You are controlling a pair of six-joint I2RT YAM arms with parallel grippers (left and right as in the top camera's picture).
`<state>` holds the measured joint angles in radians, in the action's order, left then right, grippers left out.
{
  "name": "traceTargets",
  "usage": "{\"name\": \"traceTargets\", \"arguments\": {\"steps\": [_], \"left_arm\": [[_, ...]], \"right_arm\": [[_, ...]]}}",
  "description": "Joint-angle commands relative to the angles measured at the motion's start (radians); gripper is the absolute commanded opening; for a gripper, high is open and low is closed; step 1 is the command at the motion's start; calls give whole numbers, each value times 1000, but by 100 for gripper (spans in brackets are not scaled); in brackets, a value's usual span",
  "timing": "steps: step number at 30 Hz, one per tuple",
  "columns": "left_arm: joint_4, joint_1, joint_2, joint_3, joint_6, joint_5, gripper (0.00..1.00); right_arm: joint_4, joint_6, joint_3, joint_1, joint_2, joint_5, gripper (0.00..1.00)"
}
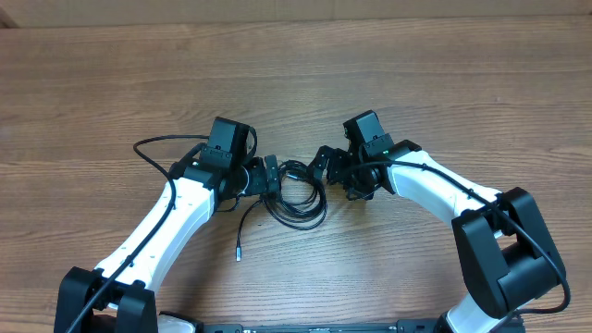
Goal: Untangle cables
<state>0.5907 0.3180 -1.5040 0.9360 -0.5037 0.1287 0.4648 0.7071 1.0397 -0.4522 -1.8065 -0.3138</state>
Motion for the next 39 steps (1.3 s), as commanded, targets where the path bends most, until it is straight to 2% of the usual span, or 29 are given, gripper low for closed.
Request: {"name": "traceTargets", "arguments": {"steps": [1, 39], "left_arm": [[-1, -3, -8, 14, -17, -13, 99], [-1, -3, -8, 14, -17, -13, 100]], "right_arm": [[-6, 2, 20, -2, 5, 6, 100], [3, 2, 20, 38, 5, 6, 100]]}}
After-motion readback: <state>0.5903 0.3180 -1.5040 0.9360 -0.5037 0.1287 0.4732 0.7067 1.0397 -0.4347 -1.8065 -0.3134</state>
